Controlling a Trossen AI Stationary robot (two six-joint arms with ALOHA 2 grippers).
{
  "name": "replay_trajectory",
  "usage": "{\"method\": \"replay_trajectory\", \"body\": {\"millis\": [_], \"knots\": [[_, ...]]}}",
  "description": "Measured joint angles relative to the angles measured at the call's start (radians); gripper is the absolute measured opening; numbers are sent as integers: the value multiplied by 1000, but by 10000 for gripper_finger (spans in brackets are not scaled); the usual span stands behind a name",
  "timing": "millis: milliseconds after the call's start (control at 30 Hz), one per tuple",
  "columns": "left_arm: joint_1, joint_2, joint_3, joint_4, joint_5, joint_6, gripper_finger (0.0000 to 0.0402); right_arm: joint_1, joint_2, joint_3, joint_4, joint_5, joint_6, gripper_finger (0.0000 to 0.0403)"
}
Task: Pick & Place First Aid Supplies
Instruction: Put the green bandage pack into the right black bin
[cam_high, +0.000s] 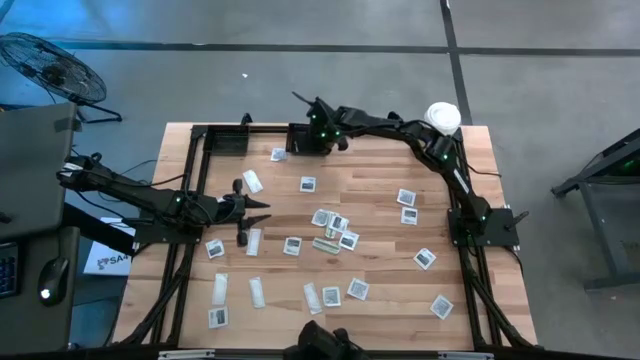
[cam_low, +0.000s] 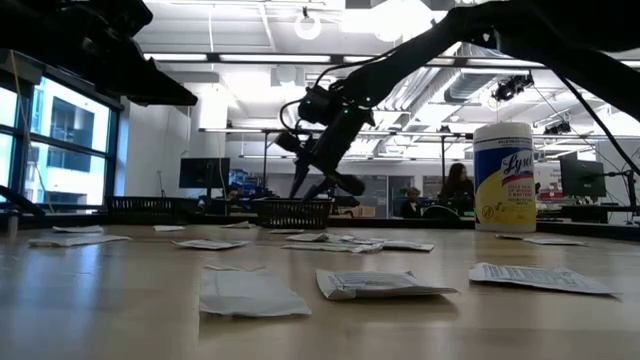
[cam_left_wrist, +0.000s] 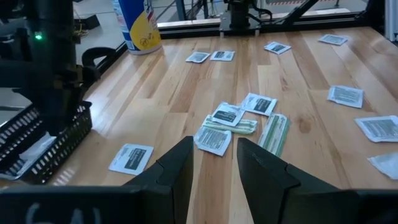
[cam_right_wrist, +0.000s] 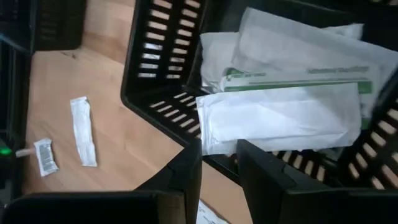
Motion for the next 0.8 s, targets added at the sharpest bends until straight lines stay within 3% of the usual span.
{"method": "replay_trajectory", "body": {"millis": [200,367,500,800], "knots": [[0,0,0,1,-3,0,121,1,0,0,19,17,19,94],[0,0,0,0,-4,0,121,7,-21,0,84,157,-12,94],[0,0,0,-2,-4,0,121,11,-24,3,91,129,-9,94],[0,0,0,-7,-1,0,121,148,-96,2,-38,251,-225,94]]}}
